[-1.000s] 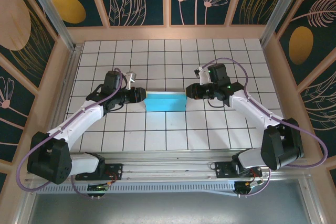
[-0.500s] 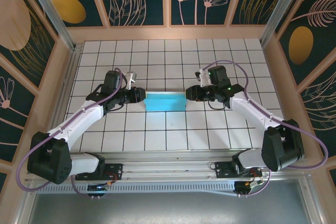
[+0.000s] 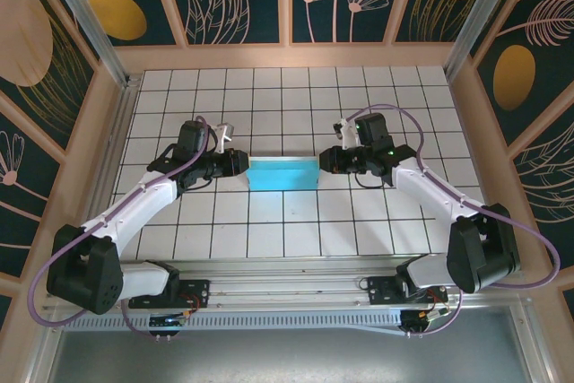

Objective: Fold the paper box

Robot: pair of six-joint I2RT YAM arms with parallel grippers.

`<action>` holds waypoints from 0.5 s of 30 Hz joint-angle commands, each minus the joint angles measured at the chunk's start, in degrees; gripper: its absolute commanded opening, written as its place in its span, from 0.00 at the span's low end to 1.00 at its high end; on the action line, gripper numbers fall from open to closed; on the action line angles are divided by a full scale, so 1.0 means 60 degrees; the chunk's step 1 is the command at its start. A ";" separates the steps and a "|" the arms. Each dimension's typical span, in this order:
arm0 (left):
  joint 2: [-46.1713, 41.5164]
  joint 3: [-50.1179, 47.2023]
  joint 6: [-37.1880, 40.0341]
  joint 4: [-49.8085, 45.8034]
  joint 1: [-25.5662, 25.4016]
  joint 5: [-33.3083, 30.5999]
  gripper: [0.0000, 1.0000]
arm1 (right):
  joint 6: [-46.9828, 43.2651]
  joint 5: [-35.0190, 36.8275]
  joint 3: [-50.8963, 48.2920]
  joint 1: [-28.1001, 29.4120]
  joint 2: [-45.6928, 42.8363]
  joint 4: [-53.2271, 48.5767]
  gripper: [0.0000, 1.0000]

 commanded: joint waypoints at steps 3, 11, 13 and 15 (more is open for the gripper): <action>0.0031 -0.0043 -0.0316 0.0353 -0.0072 0.0353 0.25 | 0.0240 -0.0226 -0.0160 0.0117 -0.0140 0.0412 0.16; 0.0126 -0.0140 -0.0374 0.0339 -0.0072 0.0296 0.24 | 0.0328 -0.0198 -0.0215 0.0148 -0.0038 0.0434 0.14; 0.0132 -0.0158 -0.0396 0.0323 -0.0073 0.0284 0.24 | 0.0353 -0.0219 -0.0226 0.0155 -0.0036 0.0441 0.14; 0.0099 -0.0172 -0.0424 0.0345 -0.0086 0.0329 0.24 | 0.0436 -0.0237 -0.0230 0.0175 -0.0036 0.0495 0.14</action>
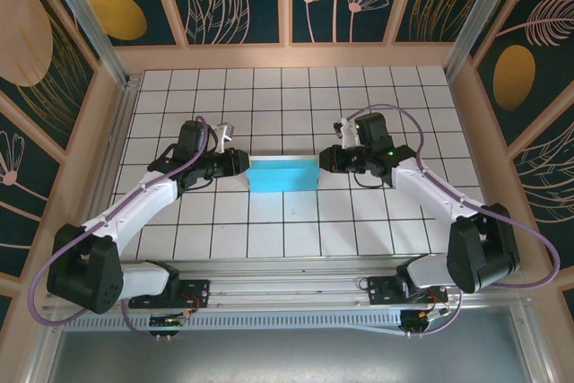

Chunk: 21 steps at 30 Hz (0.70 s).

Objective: Fold the paper box

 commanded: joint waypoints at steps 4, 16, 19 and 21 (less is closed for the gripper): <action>0.0023 -0.0125 -0.0222 0.0221 -0.0081 0.0259 0.24 | 0.0394 -0.0339 -0.0203 0.0185 0.0019 0.0429 0.14; 0.0002 -0.0298 -0.0157 0.0124 -0.0107 0.0170 0.24 | 0.0457 0.0068 -0.0352 0.0327 0.0140 0.0375 0.12; -0.0060 -0.0289 -0.0113 -0.0003 -0.0098 0.0112 0.24 | 0.0313 0.0299 -0.0393 0.0340 0.0124 0.0149 0.12; -0.0125 -0.0291 -0.0062 -0.0120 -0.0098 0.0030 0.24 | 0.0222 0.0413 -0.0424 0.0339 0.0040 0.0020 0.12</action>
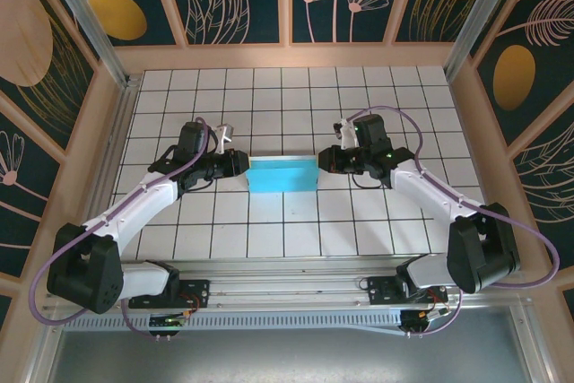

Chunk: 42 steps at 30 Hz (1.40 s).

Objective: Fold the paper box

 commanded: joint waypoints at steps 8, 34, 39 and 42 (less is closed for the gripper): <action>-0.0241 -0.0291 0.0106 -0.0449 -0.0101 -0.0153 0.24 | -0.0448 0.0522 -0.0443 0.0190 -0.0248 -0.0610 0.13; -0.1233 0.0240 -0.0541 -0.0560 -0.0098 -0.0804 0.42 | 0.0367 0.0549 0.0766 0.0171 -0.0901 -0.0772 0.25; -0.1028 0.0433 -0.0397 -0.0594 -0.0106 -0.0663 0.39 | 0.0361 0.1009 0.0959 0.0223 -0.0669 -0.0943 0.25; -0.0689 0.0487 -0.0303 -0.0803 -0.0112 -0.0682 0.35 | 0.0271 0.0926 0.0869 0.0243 -0.0448 -0.0965 0.22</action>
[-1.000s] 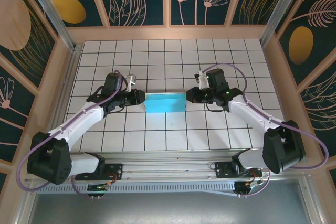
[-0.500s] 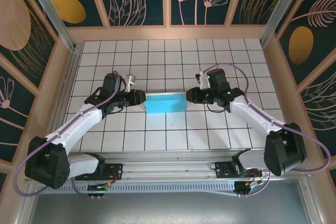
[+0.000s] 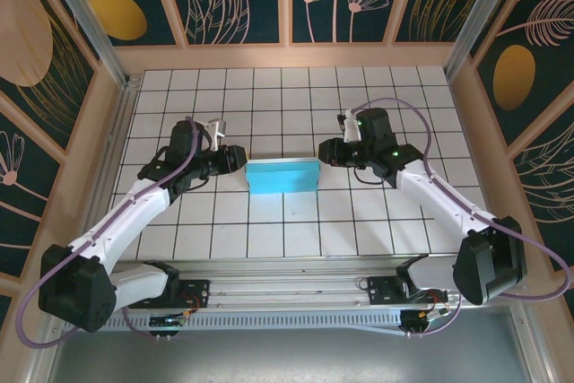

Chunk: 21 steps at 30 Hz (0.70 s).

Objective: Fold the paper box

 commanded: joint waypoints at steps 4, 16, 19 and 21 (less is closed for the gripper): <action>0.0384 0.0231 0.0344 -0.0772 -0.0070 -0.0349 0.34 | 0.0025 0.0081 -0.0095 0.0102 0.0193 -0.0184 0.22; 0.0514 0.0254 0.0783 -0.1214 -0.0186 0.0016 0.33 | 0.0070 -0.0210 -0.0470 0.0169 0.0278 -0.0044 0.19; 0.0597 0.0285 0.0780 -0.1186 -0.0200 -0.0008 0.32 | 0.0026 -0.0149 -0.0477 0.0180 0.0345 -0.0050 0.17; 0.0619 0.0318 0.0798 -0.1152 -0.0208 -0.0008 0.31 | 0.0029 -0.0106 -0.0468 0.0187 0.0368 -0.0051 0.16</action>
